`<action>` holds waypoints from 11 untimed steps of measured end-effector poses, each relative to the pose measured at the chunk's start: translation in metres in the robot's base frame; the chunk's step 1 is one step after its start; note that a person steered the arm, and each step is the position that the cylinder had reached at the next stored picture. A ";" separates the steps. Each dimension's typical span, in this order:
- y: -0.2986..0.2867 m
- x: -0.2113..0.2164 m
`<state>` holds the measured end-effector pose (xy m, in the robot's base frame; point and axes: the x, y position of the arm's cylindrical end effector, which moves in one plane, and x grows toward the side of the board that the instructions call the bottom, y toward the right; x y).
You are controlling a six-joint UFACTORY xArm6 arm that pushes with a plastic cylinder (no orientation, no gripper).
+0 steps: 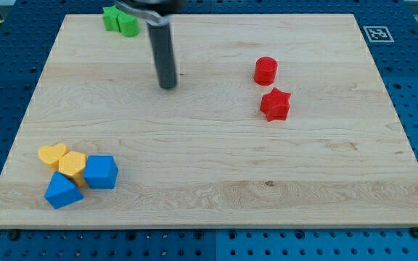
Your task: Slide the red star to the top center
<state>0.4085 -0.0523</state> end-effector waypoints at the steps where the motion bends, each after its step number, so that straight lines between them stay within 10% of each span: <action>1: 0.061 0.061; 4: 0.227 0.089; 11: 0.146 0.036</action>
<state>0.4446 0.0939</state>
